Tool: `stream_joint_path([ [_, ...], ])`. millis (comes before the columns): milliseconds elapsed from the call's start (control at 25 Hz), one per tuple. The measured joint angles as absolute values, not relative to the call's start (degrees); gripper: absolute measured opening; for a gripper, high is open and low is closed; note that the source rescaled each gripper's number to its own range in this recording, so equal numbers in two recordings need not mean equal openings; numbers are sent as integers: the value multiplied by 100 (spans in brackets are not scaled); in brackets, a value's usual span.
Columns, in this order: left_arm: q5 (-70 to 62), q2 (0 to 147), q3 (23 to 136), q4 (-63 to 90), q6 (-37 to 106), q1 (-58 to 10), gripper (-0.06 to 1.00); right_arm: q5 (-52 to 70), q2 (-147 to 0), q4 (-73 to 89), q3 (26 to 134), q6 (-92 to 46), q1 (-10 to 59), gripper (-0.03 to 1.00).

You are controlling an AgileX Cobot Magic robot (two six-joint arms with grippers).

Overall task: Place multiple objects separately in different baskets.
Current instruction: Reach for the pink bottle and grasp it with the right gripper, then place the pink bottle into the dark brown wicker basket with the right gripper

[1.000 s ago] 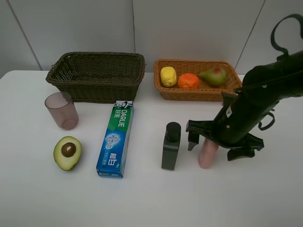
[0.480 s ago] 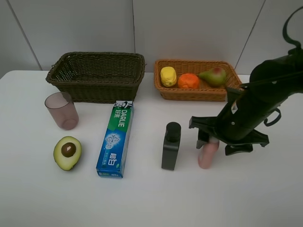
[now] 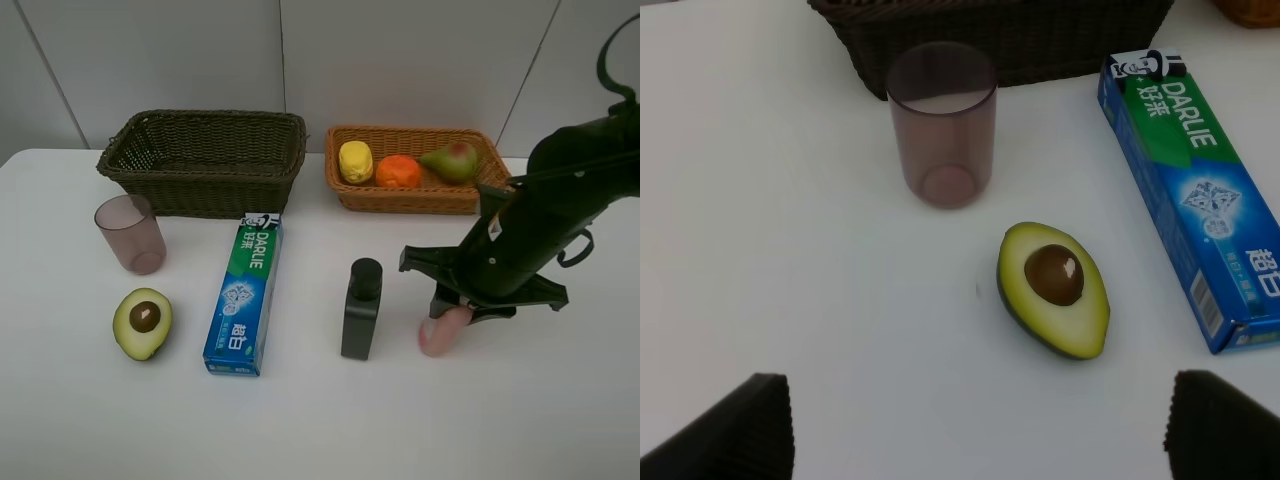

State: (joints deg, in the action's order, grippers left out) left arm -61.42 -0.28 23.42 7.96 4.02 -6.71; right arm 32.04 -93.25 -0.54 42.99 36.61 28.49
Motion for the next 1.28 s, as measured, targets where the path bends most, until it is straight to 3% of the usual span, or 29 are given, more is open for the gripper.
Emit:
stream_joint_path([
  [640, -6142, -28, 2342, 796, 402, -671, 98, 3538, -9186, -153, 4461, 3661, 2849, 1],
  [1000, -6142, -28, 2342, 796, 402, -671, 98, 4530, -9037, -585, 5628, 3373, 2849, 1],
  [1280, -6142, -28, 2342, 796, 402, -671, 98, 4293, -9037, -614, 6326, 2592, 2849, 1],
])
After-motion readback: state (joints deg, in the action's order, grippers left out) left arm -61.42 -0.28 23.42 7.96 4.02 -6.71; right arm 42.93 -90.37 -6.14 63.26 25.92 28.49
